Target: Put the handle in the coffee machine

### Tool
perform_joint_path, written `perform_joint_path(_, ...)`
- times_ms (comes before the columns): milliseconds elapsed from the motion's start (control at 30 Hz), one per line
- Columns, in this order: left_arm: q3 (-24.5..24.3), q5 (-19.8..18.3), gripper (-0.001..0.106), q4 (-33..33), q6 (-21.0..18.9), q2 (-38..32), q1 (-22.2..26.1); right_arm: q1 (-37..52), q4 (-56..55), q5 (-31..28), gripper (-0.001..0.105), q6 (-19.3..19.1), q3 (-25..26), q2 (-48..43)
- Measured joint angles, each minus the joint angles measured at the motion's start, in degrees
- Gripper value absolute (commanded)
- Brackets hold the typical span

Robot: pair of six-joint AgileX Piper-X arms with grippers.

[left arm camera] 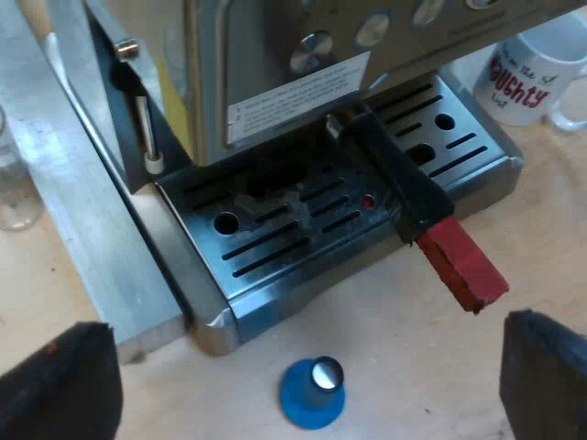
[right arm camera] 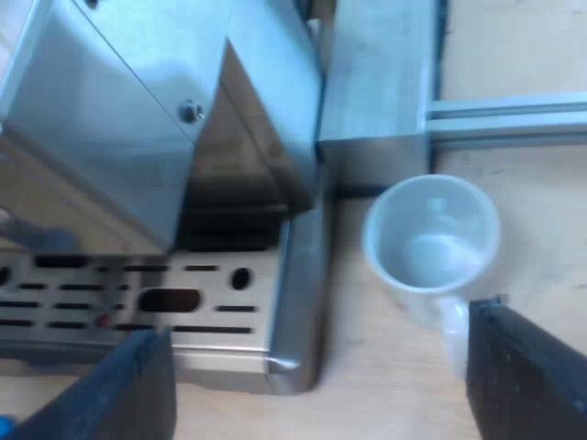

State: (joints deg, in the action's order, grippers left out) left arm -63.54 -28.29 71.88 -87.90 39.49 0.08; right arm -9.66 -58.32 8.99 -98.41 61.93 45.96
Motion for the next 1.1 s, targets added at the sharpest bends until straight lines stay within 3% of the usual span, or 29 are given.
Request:
perform_joint_path(100, 0.0, 1.21, 0.085, 0.0, 0.0, -0.71, 0.0, 2.59, -1.31, -0.69, 0.067, -1.35, 0.0, -3.0)
perform_joint_path(233, 0.12, 8.57, 0.085, 0.0, 0.0, -5.67, 0.0, 3.51, -2.08, -5.34, 0.067, -1.67, 0.0, -8.29)
perform_joint_path(333, 0.14, 11.72, 0.085, 0.0, -0.41, -11.2, 0.0, 3.51, -3.3, -7.43, 0.067, -3.4, 0.11, -13.91)
perform_joint_path(800, 0.1, 10.73, 0.085, 2.01, -0.18, -28.27, 0.0, 3.51, -10.09, -8.35, 0.067, -7.06, 0.13, -32.1)
perform_joint_path(1100, 5.38, 10.06, 0.085, 8.63, 3.55, -37.57, 0.0, 3.51, -15.87, -8.35, 0.067, -7.39, 0.13, -41.22)
